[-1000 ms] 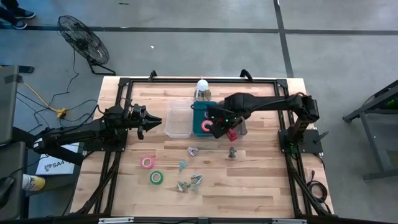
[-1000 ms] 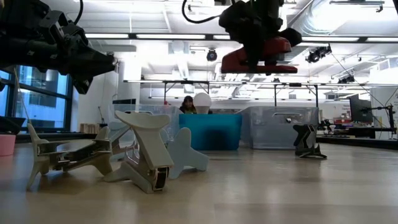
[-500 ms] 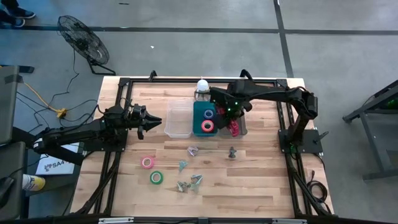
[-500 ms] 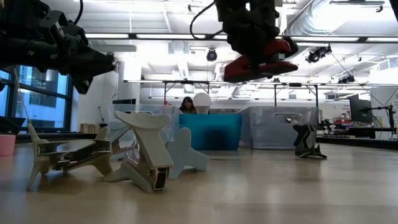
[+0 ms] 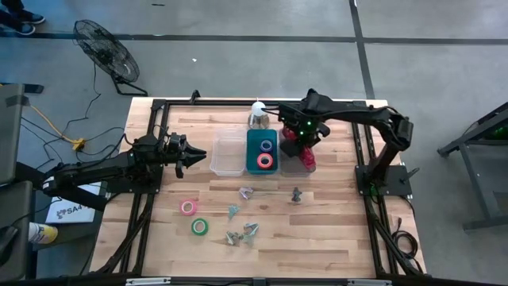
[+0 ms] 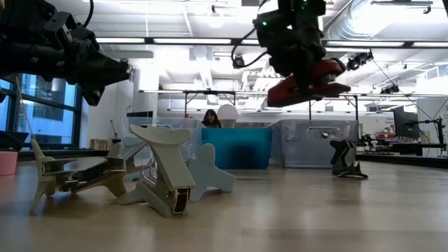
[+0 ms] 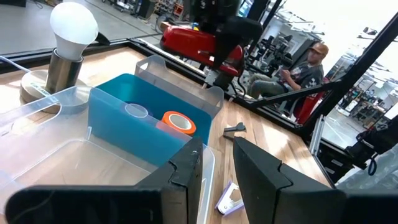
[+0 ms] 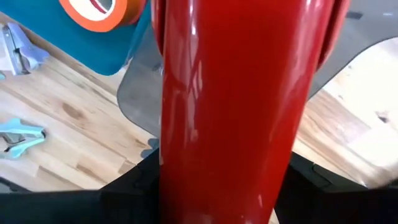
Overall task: Pick and place Stapler, Stapler remover, tape
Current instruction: Put the red stapler into the black bin
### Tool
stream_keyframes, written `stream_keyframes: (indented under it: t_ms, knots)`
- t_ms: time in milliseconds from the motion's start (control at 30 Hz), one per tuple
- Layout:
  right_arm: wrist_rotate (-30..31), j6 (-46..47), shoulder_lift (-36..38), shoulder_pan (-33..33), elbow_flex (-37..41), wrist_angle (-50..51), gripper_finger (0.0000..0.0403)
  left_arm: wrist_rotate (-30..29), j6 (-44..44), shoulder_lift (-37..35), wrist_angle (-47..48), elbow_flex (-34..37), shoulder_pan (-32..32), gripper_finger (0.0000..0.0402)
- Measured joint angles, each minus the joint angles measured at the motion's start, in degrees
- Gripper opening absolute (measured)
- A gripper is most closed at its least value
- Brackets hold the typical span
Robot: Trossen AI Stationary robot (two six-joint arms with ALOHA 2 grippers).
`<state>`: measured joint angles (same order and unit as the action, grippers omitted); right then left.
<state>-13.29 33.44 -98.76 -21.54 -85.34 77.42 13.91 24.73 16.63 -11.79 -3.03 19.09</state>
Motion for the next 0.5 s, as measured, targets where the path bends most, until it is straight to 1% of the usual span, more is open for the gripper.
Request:
stream_keyframes:
  t_ms: [300, 500]
  knots:
    - [-2.56, -2.16, 6.38, -2.57, 10.82, -5.58, 0.0190, 0.00, 0.00, 0.01, 0.00, -0.02, 0.01, 0.0089]
    - [-7.43, 1.53, 8.24, -3.40, 16.06, -13.93, 0.0190, 0.00, 0.00, 0.00, 0.00, 0.00, 0.00, 0.0089]
